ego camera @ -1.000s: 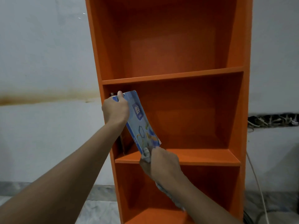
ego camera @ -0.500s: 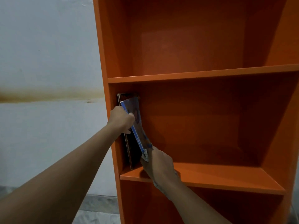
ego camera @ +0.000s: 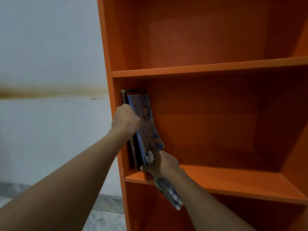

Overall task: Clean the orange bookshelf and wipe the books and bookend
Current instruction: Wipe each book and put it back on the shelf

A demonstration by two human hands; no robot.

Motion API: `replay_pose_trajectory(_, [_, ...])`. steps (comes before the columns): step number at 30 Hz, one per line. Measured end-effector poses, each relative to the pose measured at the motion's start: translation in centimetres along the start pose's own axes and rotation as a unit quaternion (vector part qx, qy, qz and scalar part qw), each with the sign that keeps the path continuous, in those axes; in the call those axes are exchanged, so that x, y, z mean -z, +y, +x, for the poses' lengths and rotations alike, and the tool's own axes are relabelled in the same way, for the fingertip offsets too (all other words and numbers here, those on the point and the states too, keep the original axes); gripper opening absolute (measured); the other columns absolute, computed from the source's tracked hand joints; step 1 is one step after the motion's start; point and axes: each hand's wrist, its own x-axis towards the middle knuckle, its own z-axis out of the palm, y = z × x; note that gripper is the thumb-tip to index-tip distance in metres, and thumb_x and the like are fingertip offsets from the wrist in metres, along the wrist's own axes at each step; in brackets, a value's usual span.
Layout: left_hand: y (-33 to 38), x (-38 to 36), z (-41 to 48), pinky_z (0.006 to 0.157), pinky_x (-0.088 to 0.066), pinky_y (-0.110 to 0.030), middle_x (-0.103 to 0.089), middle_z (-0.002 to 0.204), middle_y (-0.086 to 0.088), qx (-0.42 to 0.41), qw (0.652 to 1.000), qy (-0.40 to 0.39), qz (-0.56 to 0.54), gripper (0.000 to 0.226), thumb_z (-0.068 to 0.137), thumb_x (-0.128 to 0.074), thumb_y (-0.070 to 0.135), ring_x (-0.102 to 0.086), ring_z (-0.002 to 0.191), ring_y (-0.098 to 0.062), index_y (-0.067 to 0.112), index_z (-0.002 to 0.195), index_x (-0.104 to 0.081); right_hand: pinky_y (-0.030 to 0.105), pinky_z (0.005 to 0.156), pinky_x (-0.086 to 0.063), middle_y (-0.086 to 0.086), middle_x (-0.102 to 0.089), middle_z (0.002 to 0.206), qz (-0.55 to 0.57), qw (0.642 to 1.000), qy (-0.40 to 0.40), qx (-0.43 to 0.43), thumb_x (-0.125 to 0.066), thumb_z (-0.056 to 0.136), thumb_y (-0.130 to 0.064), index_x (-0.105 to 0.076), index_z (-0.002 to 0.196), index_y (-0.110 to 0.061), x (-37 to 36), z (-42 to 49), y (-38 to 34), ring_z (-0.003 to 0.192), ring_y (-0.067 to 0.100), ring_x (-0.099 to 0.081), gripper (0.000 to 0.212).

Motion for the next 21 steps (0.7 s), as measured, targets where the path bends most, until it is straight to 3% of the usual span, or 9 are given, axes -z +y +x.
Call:
replay_pose_trajectory(3, [0.1,-0.2,0.0,0.065,-0.061,-0.040,-0.064,0.075,-0.010,-0.006,1.000,0.010,0.011,0.017,0.095,-0.059,0.008,-0.067,0.066,-0.027,0.009,0.078,-0.057,0.036,0.072,-0.048,0.002,-0.053,0.079,0.008,1.000,0.000,0.013,-0.053,0.094,-0.048,-0.048,0.074,-0.023,-0.2,0.2,-0.4,0.085,0.027,-0.060,0.032])
replay_pose_trajectory(5, [0.4,-0.2,-0.1,0.062,-0.058,-0.037,-0.063,0.080,-0.010,-0.014,0.999,0.011,0.037,0.005,0.094,-0.059,0.005,-0.067,0.071,-0.028,0.006,0.089,-0.060,0.035,0.075,-0.046,0.000,-0.055,0.083,0.023,0.999,-0.006,0.038,-0.050,0.096,-0.044,-0.049,0.075,-0.027,-0.4,0.5,-0.7,0.093,0.027,-0.062,0.027])
replay_pose_trajectory(7, [0.6,0.0,0.0,0.065,-0.053,-0.036,-0.064,0.094,-0.011,-0.021,0.995,0.018,0.094,0.013,0.094,-0.059,0.005,-0.067,0.083,-0.031,0.005,0.106,-0.060,0.036,0.085,-0.048,0.000,-0.063,0.110,0.020,0.998,-0.024,0.060,-0.049,0.097,-0.048,-0.061,0.103,-0.028,-0.6,0.8,-0.9,0.109,0.028,-0.060,0.024])
replay_pose_trajectory(8, [0.7,0.1,0.0,0.067,-0.050,-0.037,-0.064,0.101,-0.013,-0.028,0.991,0.024,0.128,0.022,0.094,-0.058,0.005,-0.066,0.089,-0.033,0.005,0.116,-0.056,0.038,0.090,-0.049,0.001,-0.062,0.122,0.011,0.998,-0.024,0.065,-0.049,0.096,-0.051,-0.060,0.118,-0.026,-0.6,0.8,-1.0,0.114,0.028,-0.058,0.035])
replay_pose_trajectory(10, [0.5,0.2,0.0,0.070,-0.049,-0.040,-0.064,0.111,-0.015,-0.057,0.981,0.042,0.182,0.041,0.096,-0.056,0.007,-0.066,0.095,-0.036,0.006,0.135,-0.042,0.038,0.093,-0.048,0.002,-0.059,0.132,0.002,0.998,-0.011,0.061,-0.051,0.093,-0.056,-0.055,0.131,-0.026,-0.6,1.0,-0.9,0.119,0.027,-0.057,0.048])
replay_pose_trajectory(12, [0.1,0.0,0.0,0.074,-0.054,-0.044,-0.066,0.112,-0.016,-0.093,0.971,0.063,0.210,0.063,0.098,-0.054,0.009,-0.068,0.092,-0.036,0.008,0.151,-0.020,0.037,0.093,-0.050,0.002,-0.059,0.132,0.009,0.998,-0.007,0.058,-0.052,0.092,-0.057,-0.054,0.132,-0.025,-0.6,1.1,-0.6,0.118,0.027,-0.057,0.051])
replay_pose_trajectory(15, [-0.3,-0.2,-0.1,0.077,-0.057,-0.047,-0.067,0.110,-0.016,-0.122,0.964,0.083,0.223,0.076,0.100,-0.052,0.011,-0.069,0.086,-0.035,0.016,0.157,-0.002,0.040,0.090,-0.052,0.005,-0.063,0.124,0.027,0.998,-0.004,0.065,-0.050,0.096,-0.050,-0.058,0.125,-0.022,-0.8,1.2,-0.1,0.110,0.028,-0.060,0.042])
replay_pose_trajectory(21, [-0.2,0.0,-0.1,0.079,-0.059,-0.048,-0.067,0.111,-0.014,-0.120,0.970,0.071,0.200,0.073,0.099,-0.054,0.011,-0.069,0.089,-0.034,0.017,0.157,-0.010,0.037,0.081,-0.052,0.005,-0.065,0.107,0.089,0.994,0.021,0.060,-0.050,0.097,-0.043,-0.063,0.109,-0.022,-0.9,0.9,0.2,0.098,0.028,-0.062,0.027])
